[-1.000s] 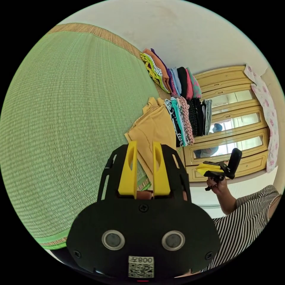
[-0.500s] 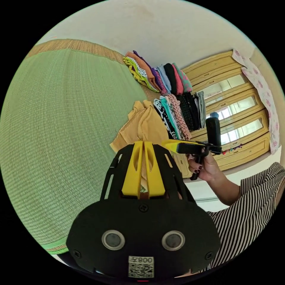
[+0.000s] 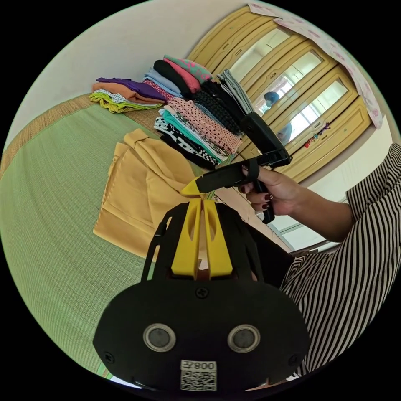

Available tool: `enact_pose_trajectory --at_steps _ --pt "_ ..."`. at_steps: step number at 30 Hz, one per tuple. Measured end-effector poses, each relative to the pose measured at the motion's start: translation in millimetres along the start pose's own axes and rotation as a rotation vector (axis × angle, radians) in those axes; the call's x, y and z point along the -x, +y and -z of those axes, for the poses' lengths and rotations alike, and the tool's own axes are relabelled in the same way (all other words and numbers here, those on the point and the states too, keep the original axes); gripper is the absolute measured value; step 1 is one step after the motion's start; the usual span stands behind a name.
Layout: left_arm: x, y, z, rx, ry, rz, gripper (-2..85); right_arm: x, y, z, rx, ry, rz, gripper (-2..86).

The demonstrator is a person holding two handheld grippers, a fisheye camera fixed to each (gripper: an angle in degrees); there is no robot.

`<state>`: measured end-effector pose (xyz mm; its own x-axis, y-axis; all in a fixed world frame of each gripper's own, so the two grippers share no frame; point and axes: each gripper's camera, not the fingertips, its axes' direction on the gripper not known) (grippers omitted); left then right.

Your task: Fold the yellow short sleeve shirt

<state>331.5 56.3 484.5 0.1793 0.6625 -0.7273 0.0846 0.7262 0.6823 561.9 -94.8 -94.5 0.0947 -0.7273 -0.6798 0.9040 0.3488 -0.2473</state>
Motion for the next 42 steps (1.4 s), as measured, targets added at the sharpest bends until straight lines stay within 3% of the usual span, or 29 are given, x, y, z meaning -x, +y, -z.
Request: enact_pose_trajectory --at_steps 3,12,17,21,25,31,42 --pt "3.5 -11.2 4.8 -0.033 0.042 0.03 2.9 -1.5 19.4 25.4 -0.021 0.048 0.012 1.2" --pt "61.7 -96.0 -15.0 0.001 -0.075 0.175 6.1 -32.7 88.2 118.4 -0.199 0.184 -0.098 0.7" --pt "93.0 -137.9 -40.9 0.075 -0.047 0.305 4.8 -44.9 106.3 120.2 -0.207 0.183 -0.11 0.6" --pt "81.8 -157.3 -67.3 0.209 -0.015 0.294 2.5 -54.6 118.3 112.0 -0.201 0.153 -0.115 0.6" --pt "60.6 -163.4 -68.5 0.208 0.008 0.292 1.0 -61.3 131.0 105.6 -0.196 0.137 -0.11 0.6" --pt "12.4 -164.1 -42.4 0.11 0.072 0.312 0.3 -58.7 156.5 100.2 -0.209 0.122 -0.087 0.6" --pt "-137.3 -111.1 113.1 -0.202 0.077 0.303 0.1 -12.6 209.2 100.8 -0.264 0.101 0.065 0.6"
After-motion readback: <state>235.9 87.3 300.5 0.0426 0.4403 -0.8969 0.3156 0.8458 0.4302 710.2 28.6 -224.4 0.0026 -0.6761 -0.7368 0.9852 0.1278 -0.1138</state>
